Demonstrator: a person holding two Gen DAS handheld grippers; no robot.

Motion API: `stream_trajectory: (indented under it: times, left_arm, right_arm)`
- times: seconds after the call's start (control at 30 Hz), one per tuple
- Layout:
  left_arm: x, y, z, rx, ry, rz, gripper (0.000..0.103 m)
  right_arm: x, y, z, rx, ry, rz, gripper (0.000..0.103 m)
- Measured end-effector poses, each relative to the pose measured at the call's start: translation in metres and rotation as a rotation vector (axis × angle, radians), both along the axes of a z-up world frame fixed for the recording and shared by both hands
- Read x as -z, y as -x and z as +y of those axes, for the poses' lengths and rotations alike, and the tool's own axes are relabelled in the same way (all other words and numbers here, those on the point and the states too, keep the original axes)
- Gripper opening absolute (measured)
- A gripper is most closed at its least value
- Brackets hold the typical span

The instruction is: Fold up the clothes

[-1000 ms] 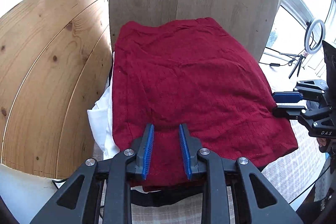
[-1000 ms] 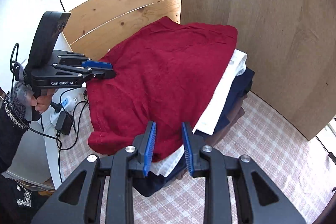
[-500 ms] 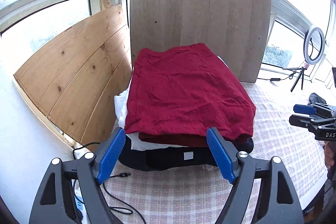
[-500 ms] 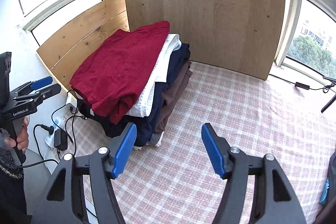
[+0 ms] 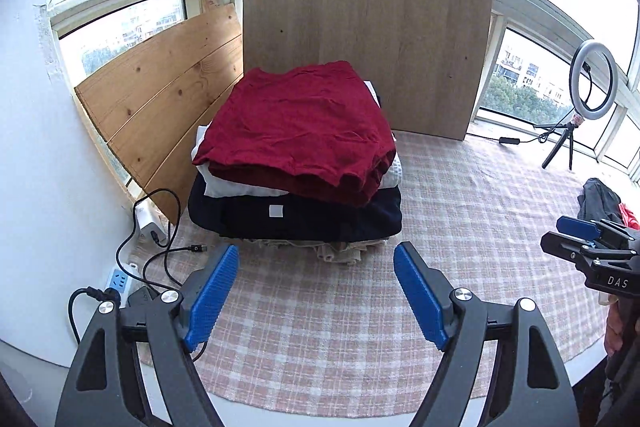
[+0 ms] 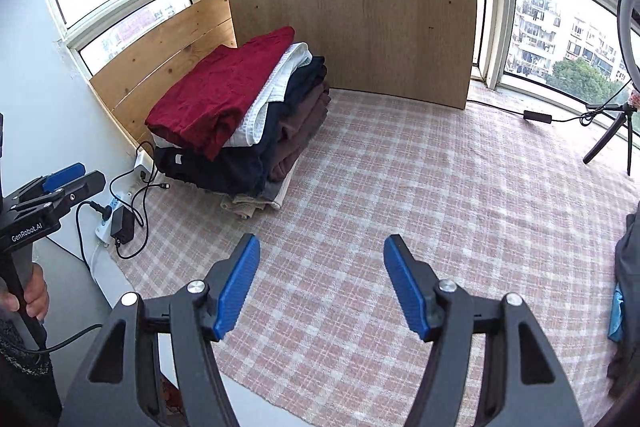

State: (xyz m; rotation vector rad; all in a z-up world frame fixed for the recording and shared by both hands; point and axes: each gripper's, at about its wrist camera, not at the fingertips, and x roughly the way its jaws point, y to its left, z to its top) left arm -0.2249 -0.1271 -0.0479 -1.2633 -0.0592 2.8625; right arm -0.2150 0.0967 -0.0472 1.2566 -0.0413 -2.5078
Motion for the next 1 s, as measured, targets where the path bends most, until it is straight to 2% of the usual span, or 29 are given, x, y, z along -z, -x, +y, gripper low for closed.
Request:
stream_trajectory:
  times: [0.1, 0.27, 0.43, 0.63, 0.8, 1.0]
  left_arm:
    - [-0.009, -0.029, 0.022, -0.017, -0.019, 0.010, 0.079]
    - [-0.022, -0.075, 0.063, -0.017, 0.014, 0.044, 0.081]
    - [-0.028, -0.109, 0.088, -0.031, -0.011, 0.052, 0.084]
    - [-0.038, -0.139, 0.106, -0.054, 0.000, 0.070, 0.088]
    - [-0.045, -0.155, 0.111, -0.061, -0.026, 0.093, 0.098]
    - [-0.050, -0.165, 0.118, -0.052, -0.016, 0.125, 0.098]
  right_arm:
    - [0.001, -0.021, 0.032, 0.005, 0.014, -0.004, 0.064]
    - [0.002, -0.054, 0.070, -0.003, 0.048, 0.006, 0.064]
    - [0.003, -0.085, 0.104, -0.017, 0.082, 0.017, 0.064]
    - [0.001, -0.104, 0.118, -0.030, 0.093, 0.034, 0.064]
    - [0.000, -0.115, 0.125, -0.036, 0.102, 0.040, 0.064]
    - [-0.001, -0.126, 0.134, -0.039, 0.110, 0.046, 0.065]
